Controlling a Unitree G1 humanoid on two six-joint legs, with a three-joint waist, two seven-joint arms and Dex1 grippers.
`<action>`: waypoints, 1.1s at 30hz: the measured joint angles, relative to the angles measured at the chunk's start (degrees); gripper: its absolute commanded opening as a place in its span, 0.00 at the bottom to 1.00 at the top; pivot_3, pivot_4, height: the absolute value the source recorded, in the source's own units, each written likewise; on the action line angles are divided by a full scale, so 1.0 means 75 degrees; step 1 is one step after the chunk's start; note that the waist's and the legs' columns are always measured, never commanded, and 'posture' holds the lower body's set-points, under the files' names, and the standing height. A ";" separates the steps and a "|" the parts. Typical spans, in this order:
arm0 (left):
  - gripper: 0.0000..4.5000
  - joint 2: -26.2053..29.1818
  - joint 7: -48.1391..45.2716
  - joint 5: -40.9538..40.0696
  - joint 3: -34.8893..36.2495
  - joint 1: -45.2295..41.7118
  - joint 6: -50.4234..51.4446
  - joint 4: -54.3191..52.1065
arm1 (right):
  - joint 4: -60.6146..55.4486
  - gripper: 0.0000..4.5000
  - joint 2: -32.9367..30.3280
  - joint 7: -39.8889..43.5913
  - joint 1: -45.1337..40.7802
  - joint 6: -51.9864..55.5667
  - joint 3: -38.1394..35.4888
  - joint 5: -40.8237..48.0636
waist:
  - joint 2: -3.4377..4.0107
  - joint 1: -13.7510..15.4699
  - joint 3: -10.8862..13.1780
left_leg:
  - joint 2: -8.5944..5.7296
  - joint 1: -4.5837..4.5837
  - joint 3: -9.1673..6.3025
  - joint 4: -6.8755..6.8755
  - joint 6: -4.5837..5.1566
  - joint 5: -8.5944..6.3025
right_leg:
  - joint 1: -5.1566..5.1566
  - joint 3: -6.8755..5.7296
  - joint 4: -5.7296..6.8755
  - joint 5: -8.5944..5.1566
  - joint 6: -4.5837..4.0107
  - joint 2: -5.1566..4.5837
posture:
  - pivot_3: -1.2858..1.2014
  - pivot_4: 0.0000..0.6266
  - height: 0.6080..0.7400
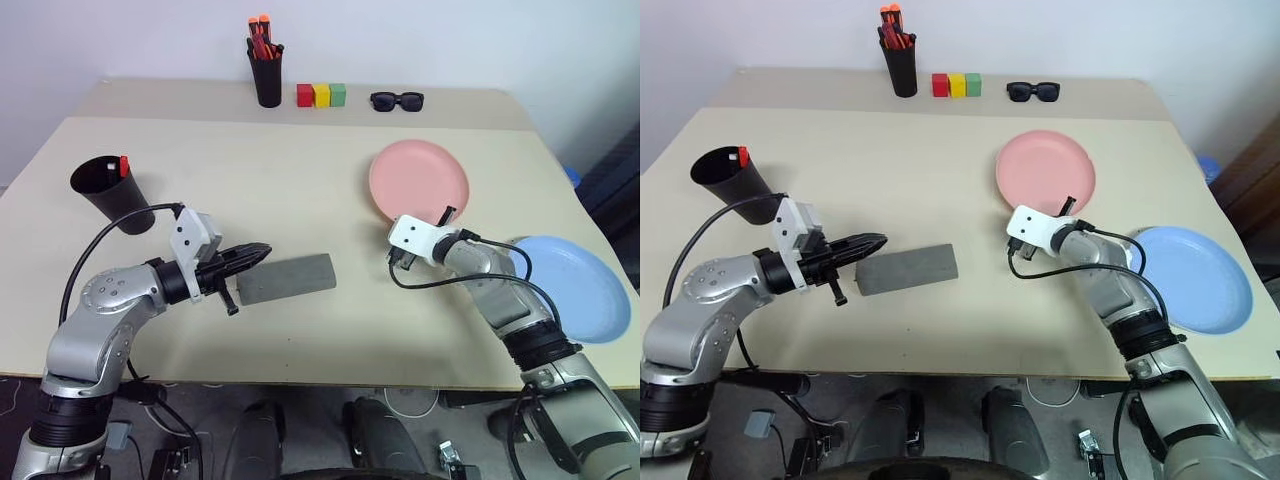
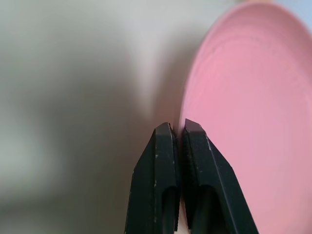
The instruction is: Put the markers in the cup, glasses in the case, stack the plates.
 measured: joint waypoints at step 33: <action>0.00 -0.1252 -0.1334 0.0337 -0.1840 -0.1982 -0.1107 0.2187 | -0.5331 0.67 -0.1542 0.2477 0.6221 0.2651 -0.5729 0.2158 | 0.0029 -0.0019 -0.0017 | -0.0008 0.0035 -0.0013 0.0001 0.0002 -0.0001 | 0.0039 0.0016 -0.0008 -0.0003 0.0003 0.0014 | 0.52 0.24 0.89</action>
